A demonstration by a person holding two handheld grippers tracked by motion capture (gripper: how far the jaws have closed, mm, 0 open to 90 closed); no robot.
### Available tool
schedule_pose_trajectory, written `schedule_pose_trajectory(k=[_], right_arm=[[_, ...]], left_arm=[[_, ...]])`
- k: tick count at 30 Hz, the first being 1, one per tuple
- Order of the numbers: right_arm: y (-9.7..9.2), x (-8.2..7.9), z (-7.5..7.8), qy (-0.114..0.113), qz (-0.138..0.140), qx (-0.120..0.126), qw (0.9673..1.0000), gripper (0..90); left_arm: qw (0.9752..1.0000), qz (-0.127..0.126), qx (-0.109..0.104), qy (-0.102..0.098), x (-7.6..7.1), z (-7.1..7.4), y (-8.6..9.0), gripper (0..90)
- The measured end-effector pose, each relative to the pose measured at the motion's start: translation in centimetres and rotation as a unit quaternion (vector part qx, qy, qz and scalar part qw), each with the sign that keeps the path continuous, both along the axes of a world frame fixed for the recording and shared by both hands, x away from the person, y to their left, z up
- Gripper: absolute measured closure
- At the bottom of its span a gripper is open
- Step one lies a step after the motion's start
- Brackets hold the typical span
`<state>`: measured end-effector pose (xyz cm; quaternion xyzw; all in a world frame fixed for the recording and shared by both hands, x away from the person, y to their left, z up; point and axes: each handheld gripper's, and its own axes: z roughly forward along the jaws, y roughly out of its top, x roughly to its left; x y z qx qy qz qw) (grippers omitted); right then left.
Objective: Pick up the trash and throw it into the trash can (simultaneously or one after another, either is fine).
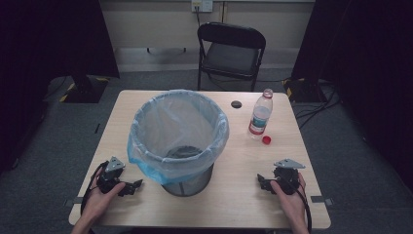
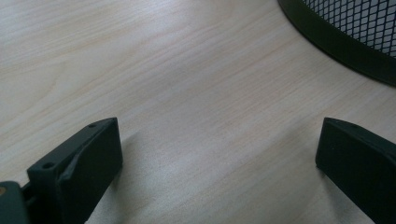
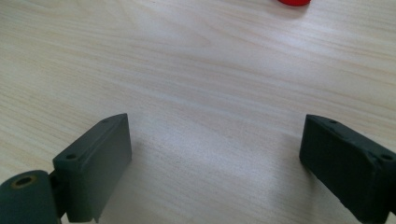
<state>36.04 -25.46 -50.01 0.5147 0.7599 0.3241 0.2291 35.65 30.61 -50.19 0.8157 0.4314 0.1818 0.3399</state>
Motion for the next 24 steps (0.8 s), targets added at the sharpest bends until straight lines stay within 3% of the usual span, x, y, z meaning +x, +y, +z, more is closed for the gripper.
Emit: schedule_pose_trajectory(k=[11, 15, 18, 24], right_arm=[[0.1, -0.1, 0.0, 0.000, -0.007, 0.001, 1.0000, 8.8], [0.1, -0.1, 0.3, 0.004, -0.017, 0.014, 0.9998, 15.3], [-0.1, 0.0, 0.6, 0.017, -0.012, 0.031, 0.9993, 18.6], [0.3, 0.4, 1.2, 0.022, 0.008, 0.019, 0.9995, 20.4]], left_arm=[[1.0000, 0.000, 0.000, 0.000, 0.0, 0.0, 0.0, 0.0], [1.0000, -0.001, 0.000, 0.000, 0.0, 0.0, 0.0, 0.0], [1.0000, 0.000, 0.000, -0.001, 0.0, 0.0, 0.0, 0.0], [1.0000, -0.001, 0.000, 0.000, 0.0, 0.0, 0.0, 0.0]])
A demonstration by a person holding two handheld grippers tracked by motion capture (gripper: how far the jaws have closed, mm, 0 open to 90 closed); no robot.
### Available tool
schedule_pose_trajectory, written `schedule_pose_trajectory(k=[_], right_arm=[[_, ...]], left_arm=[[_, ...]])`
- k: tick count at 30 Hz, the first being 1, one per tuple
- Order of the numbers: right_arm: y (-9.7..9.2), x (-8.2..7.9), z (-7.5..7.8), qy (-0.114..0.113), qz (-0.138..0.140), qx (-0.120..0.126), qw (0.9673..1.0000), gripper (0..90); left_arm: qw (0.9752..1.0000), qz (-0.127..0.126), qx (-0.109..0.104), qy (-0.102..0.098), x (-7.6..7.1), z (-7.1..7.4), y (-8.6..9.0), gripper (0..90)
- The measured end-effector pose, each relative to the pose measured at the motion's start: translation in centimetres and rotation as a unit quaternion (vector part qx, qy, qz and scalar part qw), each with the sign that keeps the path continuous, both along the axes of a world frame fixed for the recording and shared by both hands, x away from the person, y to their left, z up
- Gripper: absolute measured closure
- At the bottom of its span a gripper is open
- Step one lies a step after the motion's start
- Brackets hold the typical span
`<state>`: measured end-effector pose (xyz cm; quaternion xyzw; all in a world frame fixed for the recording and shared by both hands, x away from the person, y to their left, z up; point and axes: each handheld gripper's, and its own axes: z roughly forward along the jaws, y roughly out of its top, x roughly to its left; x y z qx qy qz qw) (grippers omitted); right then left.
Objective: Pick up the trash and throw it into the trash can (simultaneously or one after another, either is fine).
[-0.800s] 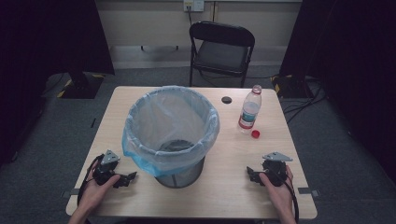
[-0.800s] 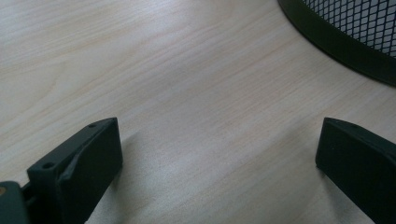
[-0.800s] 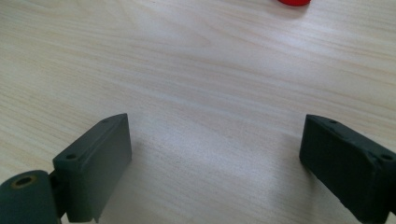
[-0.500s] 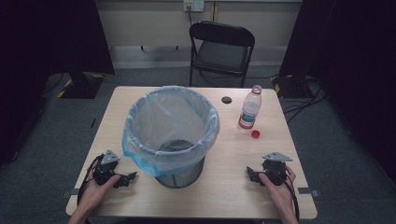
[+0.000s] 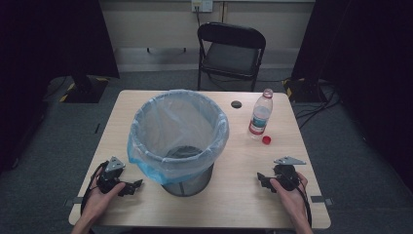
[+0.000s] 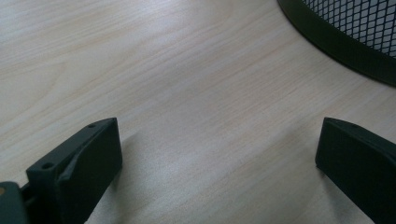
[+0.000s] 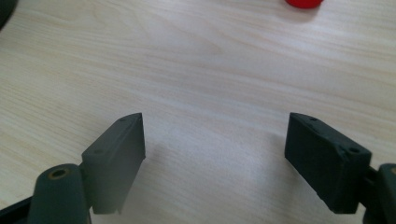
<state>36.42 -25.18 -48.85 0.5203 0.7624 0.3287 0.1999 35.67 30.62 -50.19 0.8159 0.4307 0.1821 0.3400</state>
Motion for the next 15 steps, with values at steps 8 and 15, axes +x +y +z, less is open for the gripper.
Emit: schedule_pose_trajectory(k=[8, 15], right_arm=[[0.5, 1.1, 1.2, -0.012, 0.011, -0.005, 0.9999, 23.9], [0.5, 1.9, 2.0, -0.019, 0.018, 0.004, 0.9997, 21.5]], left_arm=[[1.0000, -0.004, 0.000, 0.001, 0.0, 0.0, 0.1, 0.1], [1.0000, -0.009, -0.002, 0.001, 0.0, 0.0, 0.2, 0.1]])
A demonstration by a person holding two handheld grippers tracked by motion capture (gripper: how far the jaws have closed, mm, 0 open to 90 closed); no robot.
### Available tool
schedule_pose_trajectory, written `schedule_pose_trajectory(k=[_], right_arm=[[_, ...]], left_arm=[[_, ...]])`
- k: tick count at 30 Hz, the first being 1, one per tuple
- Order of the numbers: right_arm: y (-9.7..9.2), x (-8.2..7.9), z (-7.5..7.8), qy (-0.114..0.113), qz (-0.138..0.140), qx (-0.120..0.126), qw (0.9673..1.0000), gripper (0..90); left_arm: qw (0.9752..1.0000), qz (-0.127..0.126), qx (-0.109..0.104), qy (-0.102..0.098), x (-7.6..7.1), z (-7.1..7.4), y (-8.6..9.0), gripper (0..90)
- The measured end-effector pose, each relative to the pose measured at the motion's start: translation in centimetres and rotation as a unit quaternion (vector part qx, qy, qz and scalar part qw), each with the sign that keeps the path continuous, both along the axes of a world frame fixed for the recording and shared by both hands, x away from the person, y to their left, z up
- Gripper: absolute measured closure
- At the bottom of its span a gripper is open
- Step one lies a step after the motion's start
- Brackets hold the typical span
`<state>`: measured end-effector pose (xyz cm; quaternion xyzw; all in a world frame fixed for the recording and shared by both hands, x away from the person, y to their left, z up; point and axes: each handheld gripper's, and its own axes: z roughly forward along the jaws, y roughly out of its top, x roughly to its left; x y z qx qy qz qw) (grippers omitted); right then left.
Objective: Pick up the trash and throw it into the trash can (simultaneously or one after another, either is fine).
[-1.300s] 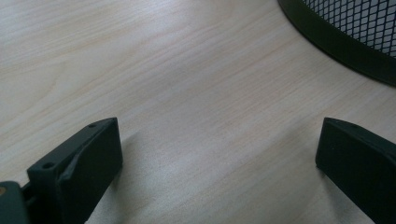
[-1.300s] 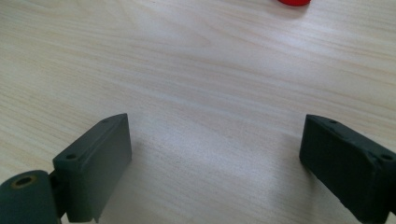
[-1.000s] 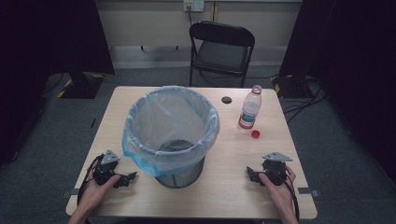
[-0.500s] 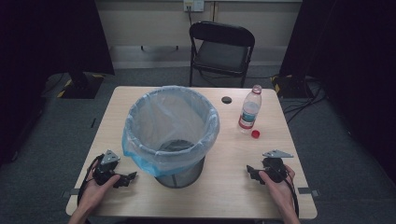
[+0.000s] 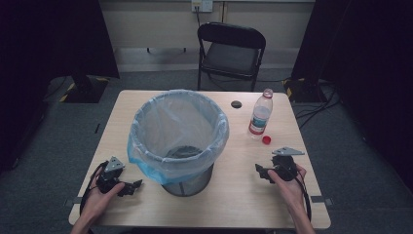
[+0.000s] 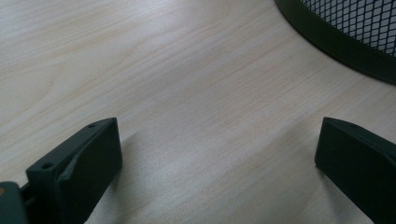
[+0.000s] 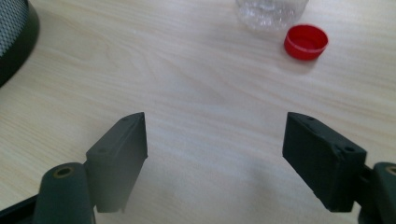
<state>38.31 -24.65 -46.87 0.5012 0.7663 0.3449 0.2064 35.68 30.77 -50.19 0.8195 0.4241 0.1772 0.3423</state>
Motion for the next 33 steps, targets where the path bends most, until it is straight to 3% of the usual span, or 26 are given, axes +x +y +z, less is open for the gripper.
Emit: schedule_pose_trajectory(k=[13, 26, 33], right_arm=[[0.4, 2.1, 1.8, -0.030, 0.006, 0.011, 0.9995, 18.5], [0.8, 4.4, 2.9, -0.037, 0.011, 0.007, 0.9992, 17.2], [0.2, 6.5, 3.1, -0.028, 0.003, 0.010, 0.9995, 16.2]], left_arm=[[1.0000, 0.000, 0.001, 0.000, 0.0, 0.0, 0.0, 0.1], [1.0000, 0.000, 0.000, 0.000, 0.0, 0.0, 0.0, 0.1], [1.0000, -0.001, 0.001, 0.000, 0.0, 0.0, 0.0, 0.1]])
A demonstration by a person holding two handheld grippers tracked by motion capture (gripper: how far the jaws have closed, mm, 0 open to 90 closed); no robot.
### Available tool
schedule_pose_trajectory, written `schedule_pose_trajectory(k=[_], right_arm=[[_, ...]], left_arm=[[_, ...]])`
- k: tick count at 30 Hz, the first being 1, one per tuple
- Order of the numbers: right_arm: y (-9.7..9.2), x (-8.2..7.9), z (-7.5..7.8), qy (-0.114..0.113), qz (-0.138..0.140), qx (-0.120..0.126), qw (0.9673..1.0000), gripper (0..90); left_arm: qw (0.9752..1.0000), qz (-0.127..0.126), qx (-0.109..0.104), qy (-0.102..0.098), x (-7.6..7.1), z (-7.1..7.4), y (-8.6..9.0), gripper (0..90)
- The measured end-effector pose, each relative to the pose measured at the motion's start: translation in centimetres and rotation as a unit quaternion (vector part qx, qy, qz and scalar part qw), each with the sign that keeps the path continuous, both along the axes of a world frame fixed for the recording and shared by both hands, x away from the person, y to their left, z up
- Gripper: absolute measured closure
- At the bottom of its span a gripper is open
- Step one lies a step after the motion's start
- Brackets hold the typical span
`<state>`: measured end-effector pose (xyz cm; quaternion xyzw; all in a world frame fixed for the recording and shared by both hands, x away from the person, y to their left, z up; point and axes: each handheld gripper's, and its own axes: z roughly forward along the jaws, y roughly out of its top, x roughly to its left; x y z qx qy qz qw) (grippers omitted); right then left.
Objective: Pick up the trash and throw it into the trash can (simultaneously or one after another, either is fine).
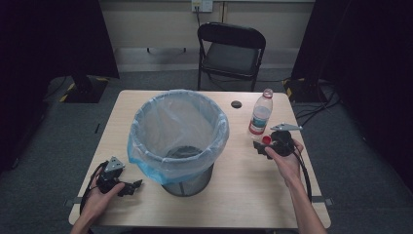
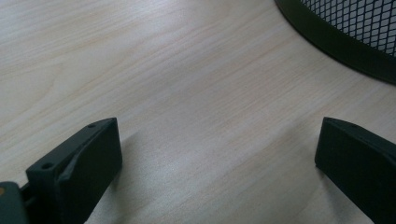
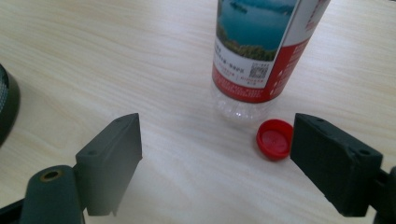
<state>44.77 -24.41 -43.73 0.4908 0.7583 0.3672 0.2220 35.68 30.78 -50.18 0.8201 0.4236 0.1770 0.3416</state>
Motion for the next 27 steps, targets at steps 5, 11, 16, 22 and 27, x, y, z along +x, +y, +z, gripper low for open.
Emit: schedule_pose_trajectory(k=[5, 11, 16, 22, 27], right_arm=[[0.0, 1.5, 0.4, 0.008, -0.003, -0.004, 1.0000, 16.0], [-0.1, 3.3, 0.7, 0.010, -0.009, -0.010, 0.9999, 15.9], [0.1, 4.6, 0.5, 0.010, -0.007, -0.010, 0.9999, 18.7], [0.1, 5.8, 0.3, 0.009, -0.021, -0.012, 0.9997, 17.8], [0.3, 6.5, -0.1, -0.002, -0.017, -0.014, 0.9998, 17.6]], left_arm=[[1.0000, 0.000, 0.000, 0.000, 0.0, 0.0, 0.0, 0.1], [1.0000, 0.000, 0.000, 0.000, 0.0, 0.0, 0.0, 0.1], [1.0000, 0.000, 0.000, -0.001, 0.0, 0.0, 0.0, 0.1], [1.0000, 0.000, 0.000, -0.001, 0.0, 0.0, 0.0, 0.1], [1.0000, 0.000, 0.000, -0.001, 0.0, 0.0, 0.0, 0.1]])
